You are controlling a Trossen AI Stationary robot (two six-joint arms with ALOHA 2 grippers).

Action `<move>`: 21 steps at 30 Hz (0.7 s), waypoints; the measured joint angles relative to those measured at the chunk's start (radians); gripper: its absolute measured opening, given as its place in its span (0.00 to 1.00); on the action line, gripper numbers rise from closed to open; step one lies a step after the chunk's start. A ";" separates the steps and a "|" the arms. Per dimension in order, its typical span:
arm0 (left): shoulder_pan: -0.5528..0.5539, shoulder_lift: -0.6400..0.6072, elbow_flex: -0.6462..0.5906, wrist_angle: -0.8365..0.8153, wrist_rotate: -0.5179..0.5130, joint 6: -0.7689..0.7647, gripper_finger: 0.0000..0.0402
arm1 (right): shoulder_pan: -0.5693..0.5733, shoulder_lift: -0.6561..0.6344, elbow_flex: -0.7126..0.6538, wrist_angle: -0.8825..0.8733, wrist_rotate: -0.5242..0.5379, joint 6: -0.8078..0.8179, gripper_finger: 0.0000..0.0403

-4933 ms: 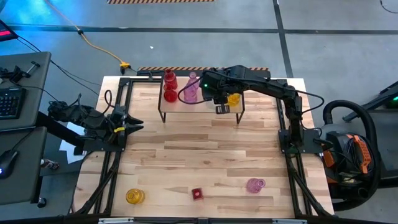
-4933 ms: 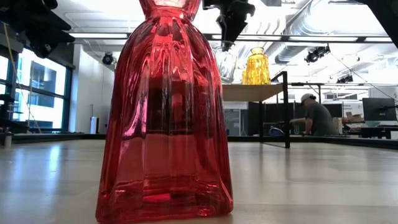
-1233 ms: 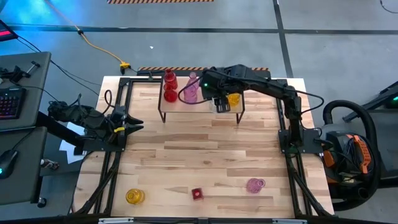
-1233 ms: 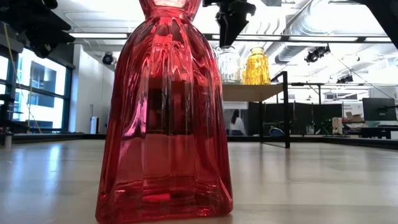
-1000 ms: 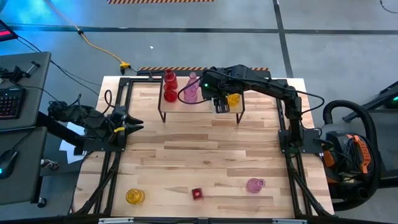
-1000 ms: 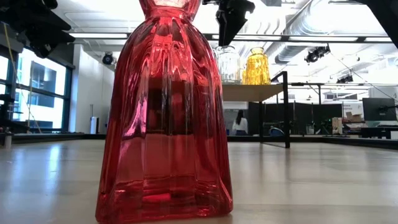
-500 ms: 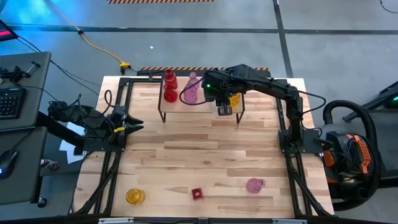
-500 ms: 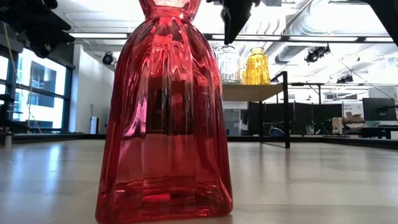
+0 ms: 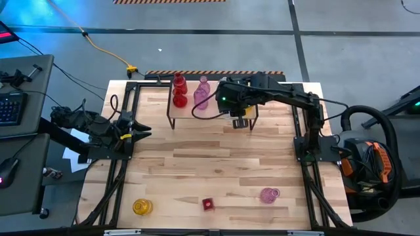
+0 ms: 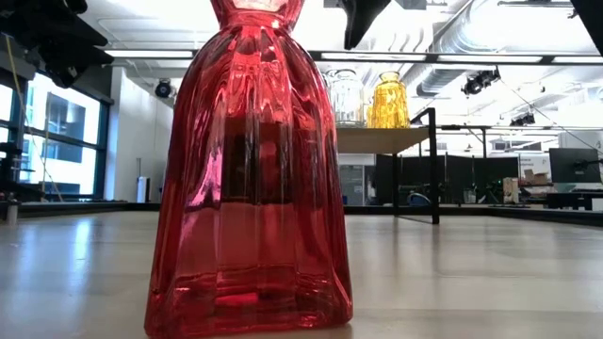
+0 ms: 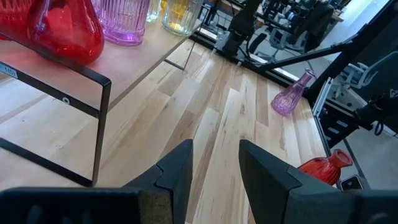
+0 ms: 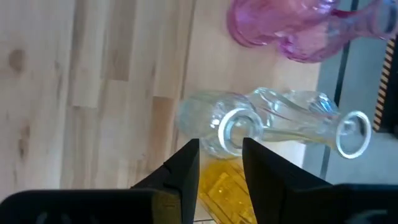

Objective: Sort vases onto shelf
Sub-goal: Put the transparent vase on the shelf aligned with the other transparent vases

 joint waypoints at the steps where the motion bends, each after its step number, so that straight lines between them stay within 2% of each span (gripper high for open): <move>1: 0.000 0.000 0.000 0.000 0.000 0.000 0.30 | 0.004 0.000 -0.001 0.000 -0.005 0.000 0.26; 12: 0.000 0.000 0.000 0.000 0.000 0.000 0.30 | 0.008 0.001 -0.003 0.001 -0.047 0.115 0.26; 21: 0.000 0.000 0.000 0.000 0.000 0.000 0.30 | 0.016 -0.047 -0.150 0.000 -0.053 0.215 0.26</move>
